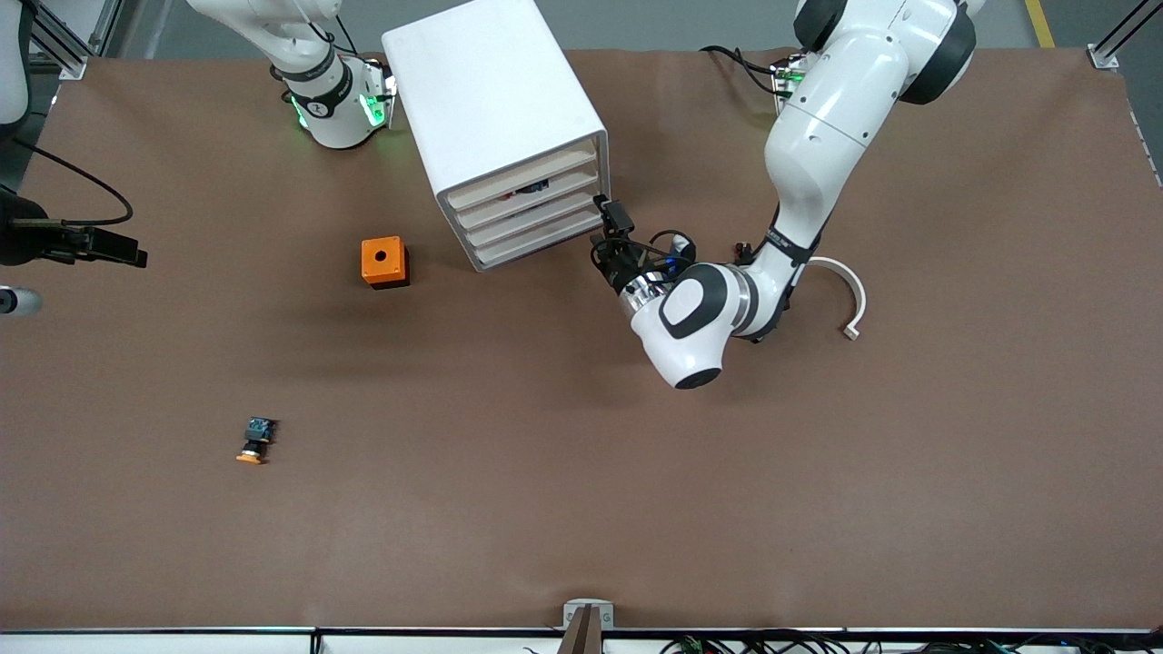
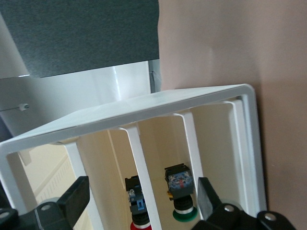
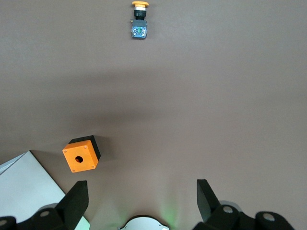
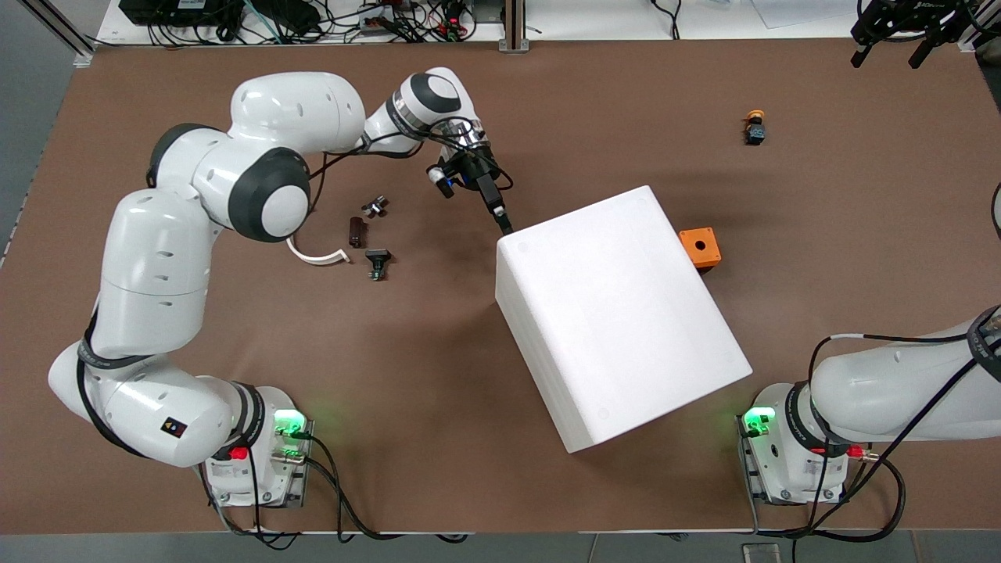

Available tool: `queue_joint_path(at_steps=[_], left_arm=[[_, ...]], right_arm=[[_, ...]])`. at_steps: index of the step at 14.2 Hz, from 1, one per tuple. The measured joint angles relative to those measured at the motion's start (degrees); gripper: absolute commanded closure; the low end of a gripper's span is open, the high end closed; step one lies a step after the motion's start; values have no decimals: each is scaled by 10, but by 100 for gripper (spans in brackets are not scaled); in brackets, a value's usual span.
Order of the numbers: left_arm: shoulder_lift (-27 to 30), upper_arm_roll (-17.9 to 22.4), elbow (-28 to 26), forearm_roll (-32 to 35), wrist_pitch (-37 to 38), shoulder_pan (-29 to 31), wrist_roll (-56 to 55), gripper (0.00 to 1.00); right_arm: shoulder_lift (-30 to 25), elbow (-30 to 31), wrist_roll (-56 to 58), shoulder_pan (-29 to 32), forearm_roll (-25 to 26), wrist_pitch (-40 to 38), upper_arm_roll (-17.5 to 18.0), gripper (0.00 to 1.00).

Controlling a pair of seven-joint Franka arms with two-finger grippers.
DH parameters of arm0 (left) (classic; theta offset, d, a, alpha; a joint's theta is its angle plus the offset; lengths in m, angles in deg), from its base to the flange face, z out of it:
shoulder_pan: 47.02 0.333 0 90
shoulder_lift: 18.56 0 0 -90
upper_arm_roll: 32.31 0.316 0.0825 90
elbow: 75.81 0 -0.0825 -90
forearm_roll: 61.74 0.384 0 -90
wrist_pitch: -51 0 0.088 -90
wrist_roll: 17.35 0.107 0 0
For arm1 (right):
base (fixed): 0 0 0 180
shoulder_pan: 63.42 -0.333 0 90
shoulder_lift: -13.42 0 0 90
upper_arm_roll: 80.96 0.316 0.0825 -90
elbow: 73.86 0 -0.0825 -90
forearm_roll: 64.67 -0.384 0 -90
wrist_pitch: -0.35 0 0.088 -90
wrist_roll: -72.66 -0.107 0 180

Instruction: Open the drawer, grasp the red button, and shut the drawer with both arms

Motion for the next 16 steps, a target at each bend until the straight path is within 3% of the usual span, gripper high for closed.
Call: queue_joint_path(at_steps=[4, 6, 10, 13, 16], left_arm=[[-6, -2, 0, -24, 1, -29, -8, 39], [-10, -2, 0, -25, 1, -45, -10, 46], [-19, -2, -9, -25, 11, -68, -14, 75], [-22, -2, -12, -25, 15, -68, -14, 87], [-22, -2, -12, -28, 18, -63, -18, 93]], right_arm=[[3, 9, -67, -5, -9, 0, 7, 0], [5, 15, -98, -7, -32, 1, 9, 0], [5, 25, -192, -25, -51, 27, 10, 0], [5, 26, -281, -52, -51, 45, 11, 0], [4, 36, -296, -61, -51, 44, 11, 0]])
